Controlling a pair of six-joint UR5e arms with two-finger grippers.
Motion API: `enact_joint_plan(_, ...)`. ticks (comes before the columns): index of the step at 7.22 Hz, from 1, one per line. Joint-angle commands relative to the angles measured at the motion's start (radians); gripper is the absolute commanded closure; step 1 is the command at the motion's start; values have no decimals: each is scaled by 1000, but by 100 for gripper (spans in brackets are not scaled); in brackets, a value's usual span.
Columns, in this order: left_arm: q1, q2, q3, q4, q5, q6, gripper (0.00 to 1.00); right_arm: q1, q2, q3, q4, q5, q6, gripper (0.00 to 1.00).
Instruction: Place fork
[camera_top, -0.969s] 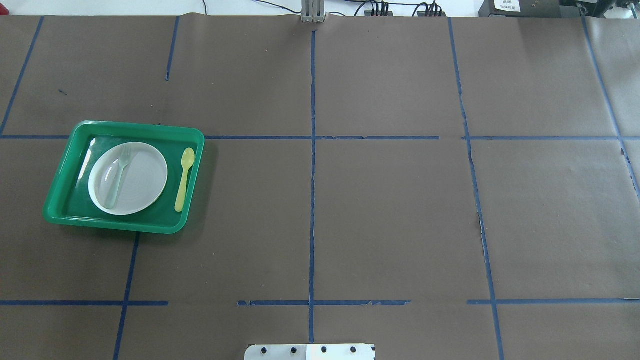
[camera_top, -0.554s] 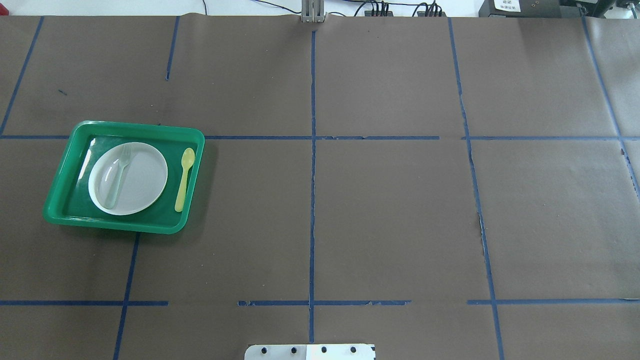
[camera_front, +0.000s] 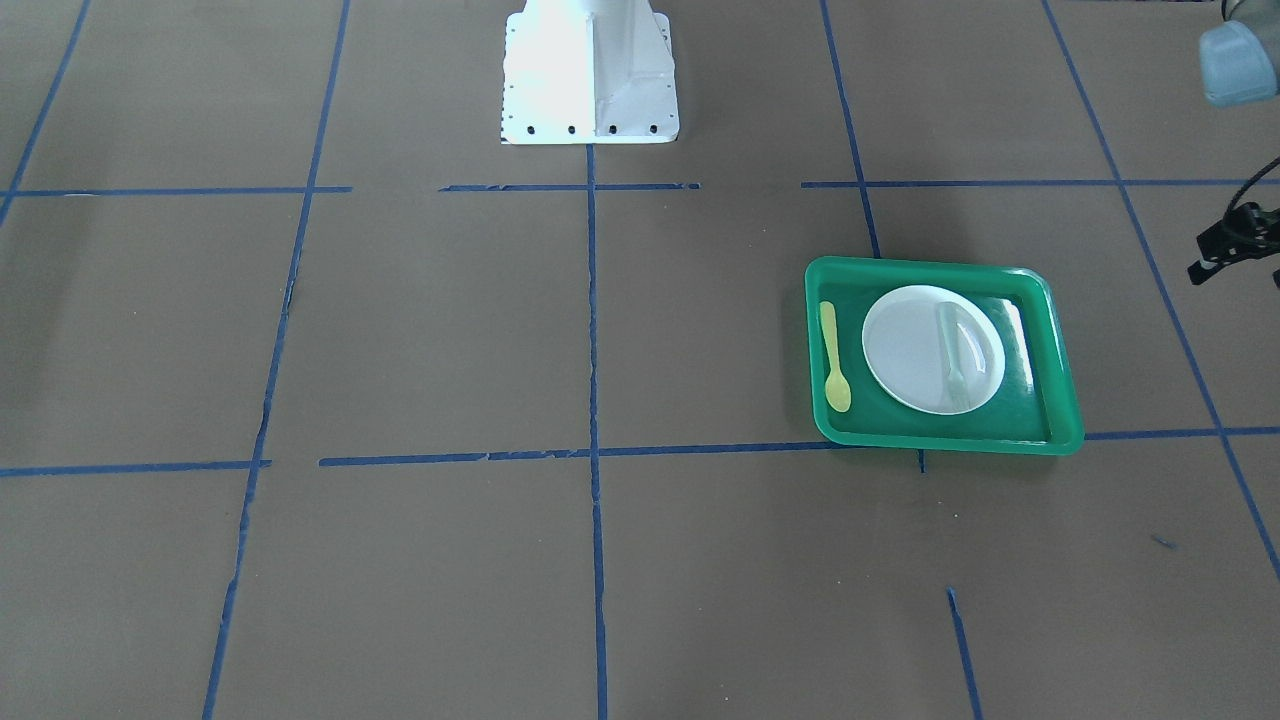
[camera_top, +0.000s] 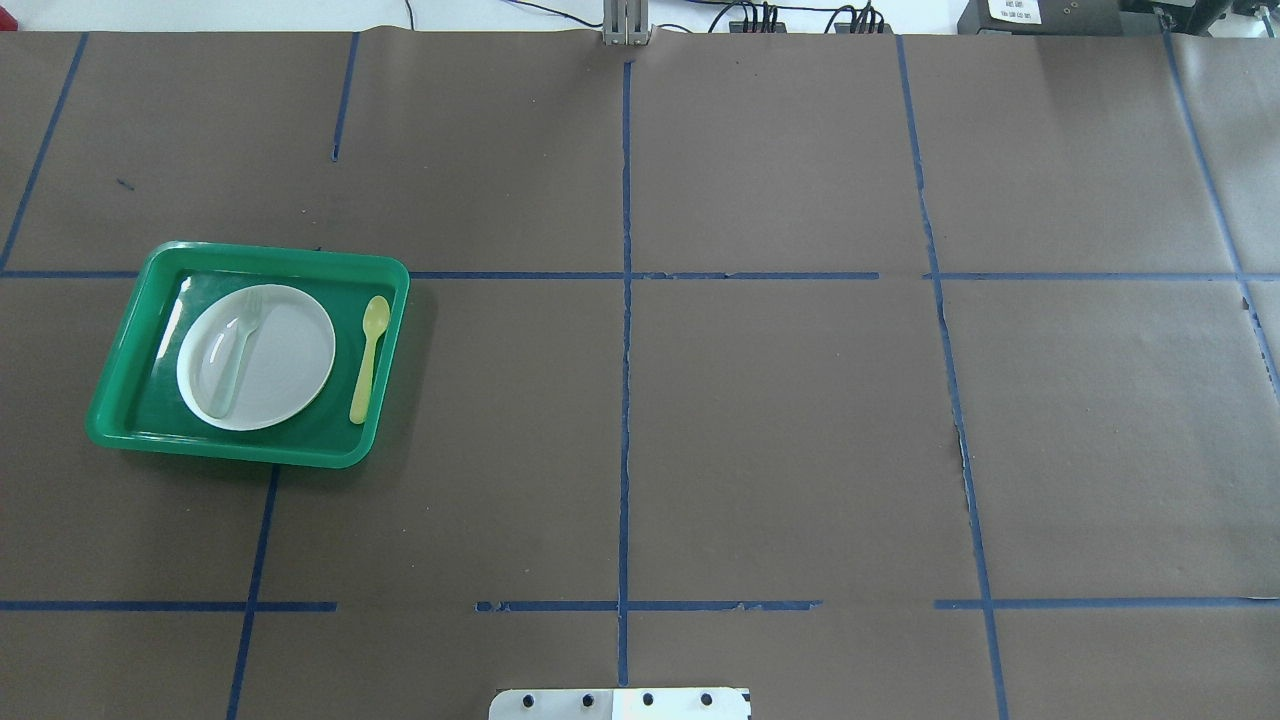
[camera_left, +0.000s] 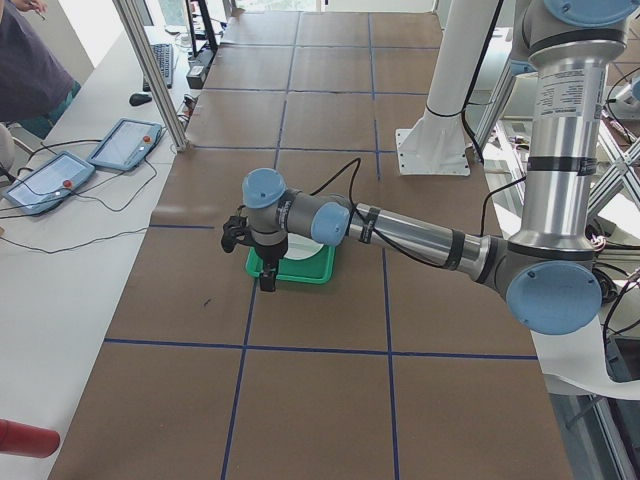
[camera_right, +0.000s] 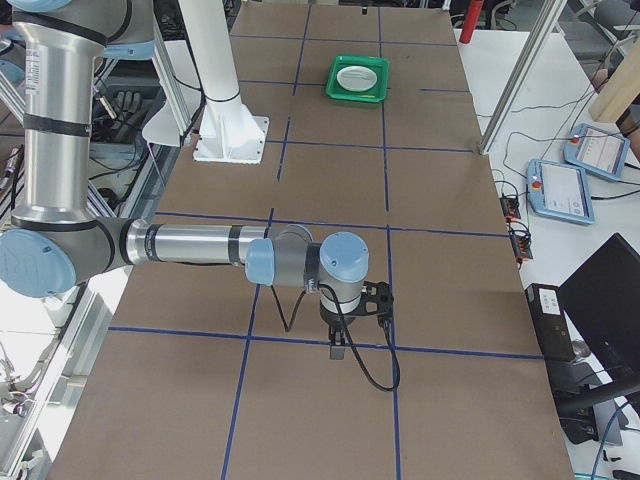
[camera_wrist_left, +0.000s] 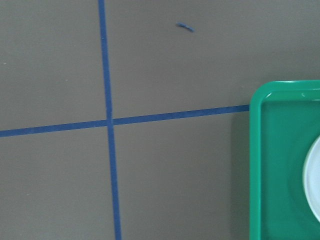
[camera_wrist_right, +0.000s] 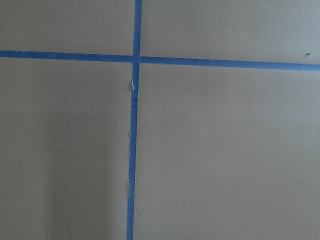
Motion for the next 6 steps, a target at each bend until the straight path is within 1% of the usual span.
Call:
enact_joint_plan(1,96,-8,-15,-112,8,-133,0,0,0,-1,0,0,0,0)
enact_joint_plan(2,137,-19,-18,-132,10,-161,0,0,0,-2,0,0,0,0)
enact_joint_plan(4,191,-60,9,-132,20,-168,0,0,0,-1,0,0,0,0)
enact_joint_plan(5,256,-106,37,-132,63,-221,0,0,0,0,0,0,0,0)
enact_joint_plan(6,363,-169,81,-135,174,-338,0,0,0,0,0,0,0,0)
